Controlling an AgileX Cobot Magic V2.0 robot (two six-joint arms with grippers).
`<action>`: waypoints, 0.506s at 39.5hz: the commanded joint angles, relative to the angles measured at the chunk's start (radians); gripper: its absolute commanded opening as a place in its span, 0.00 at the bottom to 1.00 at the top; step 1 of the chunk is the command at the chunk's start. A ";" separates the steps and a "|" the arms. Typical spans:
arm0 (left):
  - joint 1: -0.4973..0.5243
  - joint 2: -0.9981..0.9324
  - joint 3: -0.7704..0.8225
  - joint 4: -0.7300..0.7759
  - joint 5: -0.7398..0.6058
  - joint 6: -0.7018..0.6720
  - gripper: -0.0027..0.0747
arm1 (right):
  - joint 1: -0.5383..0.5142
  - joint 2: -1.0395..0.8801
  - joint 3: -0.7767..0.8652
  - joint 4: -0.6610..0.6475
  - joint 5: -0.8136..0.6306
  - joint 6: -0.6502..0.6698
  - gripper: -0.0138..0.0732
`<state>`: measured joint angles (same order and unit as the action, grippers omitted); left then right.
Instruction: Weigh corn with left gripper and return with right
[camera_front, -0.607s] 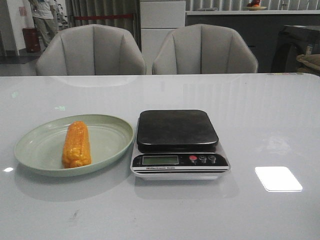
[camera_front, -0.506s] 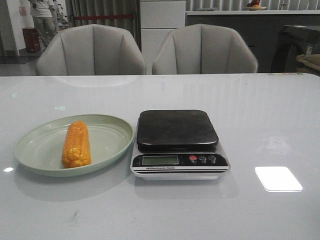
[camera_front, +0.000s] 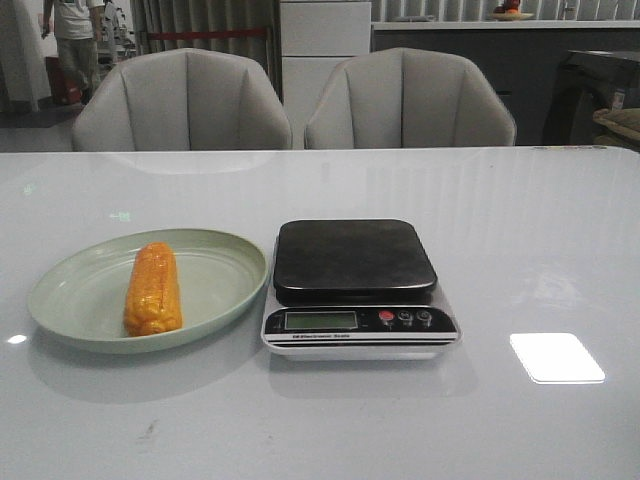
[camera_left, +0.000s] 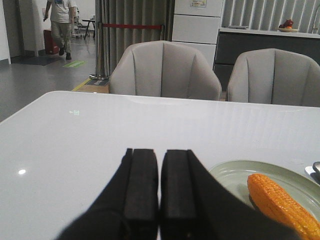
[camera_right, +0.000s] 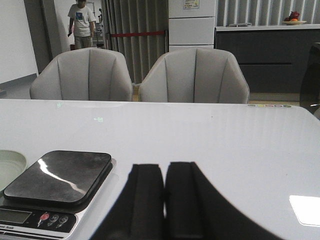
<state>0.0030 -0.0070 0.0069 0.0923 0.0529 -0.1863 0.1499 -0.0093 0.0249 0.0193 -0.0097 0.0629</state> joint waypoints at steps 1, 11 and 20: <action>0.003 -0.019 0.031 -0.010 -0.080 -0.003 0.19 | -0.006 -0.018 0.011 -0.010 -0.083 -0.013 0.35; 0.003 -0.019 0.031 0.023 -0.186 0.000 0.19 | -0.006 -0.018 0.011 -0.010 -0.083 -0.013 0.35; 0.000 0.020 -0.111 -0.045 -0.134 -0.002 0.19 | -0.006 -0.018 0.011 -0.010 -0.083 -0.013 0.35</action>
<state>0.0030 -0.0070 -0.0203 0.0658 -0.0774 -0.1863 0.1499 -0.0093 0.0249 0.0193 -0.0097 0.0629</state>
